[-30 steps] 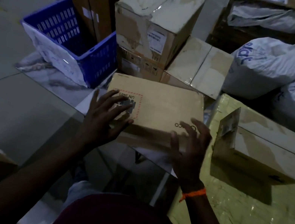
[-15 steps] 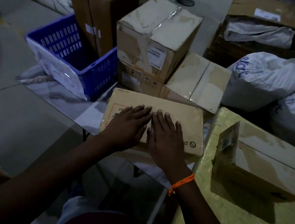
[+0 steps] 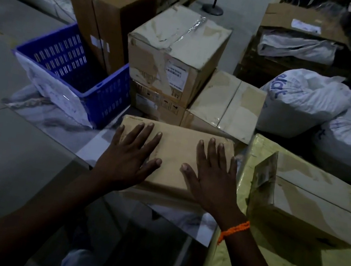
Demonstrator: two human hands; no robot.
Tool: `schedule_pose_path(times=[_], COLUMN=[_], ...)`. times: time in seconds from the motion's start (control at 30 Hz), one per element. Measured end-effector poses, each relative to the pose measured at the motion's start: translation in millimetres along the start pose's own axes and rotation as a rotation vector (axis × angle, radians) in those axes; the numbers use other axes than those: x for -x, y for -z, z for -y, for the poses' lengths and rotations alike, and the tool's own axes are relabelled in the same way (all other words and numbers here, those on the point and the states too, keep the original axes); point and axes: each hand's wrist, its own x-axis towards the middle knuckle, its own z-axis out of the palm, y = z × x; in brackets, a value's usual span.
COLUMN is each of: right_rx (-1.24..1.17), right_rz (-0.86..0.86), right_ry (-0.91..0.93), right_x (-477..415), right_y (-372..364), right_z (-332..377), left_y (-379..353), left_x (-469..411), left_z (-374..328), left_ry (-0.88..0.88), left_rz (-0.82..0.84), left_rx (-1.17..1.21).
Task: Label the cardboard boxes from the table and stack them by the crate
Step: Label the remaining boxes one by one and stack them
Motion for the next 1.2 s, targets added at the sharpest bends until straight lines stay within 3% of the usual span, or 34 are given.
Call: schedule_pose_path(times=[0.1, 0.3, 0.47, 0.53, 0.63, 0.8, 1.0, 1.07, 1.2], right_rx=[-0.039, -0.396, -0.565, -0.648, -0.807, -0.965, -1.296, -1.279, -1.249], right_rz=[-0.059, -0.086, -0.075, -0.102, -0.148, -0.190, -0.255, -0.250, -0.299], right_ry=[-0.093, -0.498, -0.535, -0.543, -0.552, -0.604, -0.684, -0.664, -0.654], right_x=[0.7, -13.6, -18.0, -15.0, -10.3, -5.5, 4.3, 12.0, 37.8], right_y=[-2.6, 16.7, 19.8, 19.6, 18.6, 13.1, 25.3, 18.7, -5.4], right_z=[1.5, 1.3, -10.1, -12.4, -14.6, -16.5, -6.8, 3.3, 13.4], left_y=[-2.2, 0.2, 2.1, 5.5, 13.1, 28.0, 47.3, 45.1, 16.9], left_x=[1.1, 0.7, -1.6, -5.5, -4.9, 8.4, 22.3, 21.6, 35.3], left_z=[-0.1, -6.0, -4.5, 4.7, 16.2, 17.9, 20.3, 26.2, 34.9], left_ry=[0.059, 0.230, 0.418, 0.541, 0.580, 0.593, 0.669, 0.715, 0.700], left_rz=[-0.053, -0.136, -0.157, -0.172, -0.217, -0.331, -0.630, -0.609, -0.356], left_rx=[0.053, 0.132, 0.401, 0.603, 0.971, 1.092, 1.218, 1.295, 1.262])
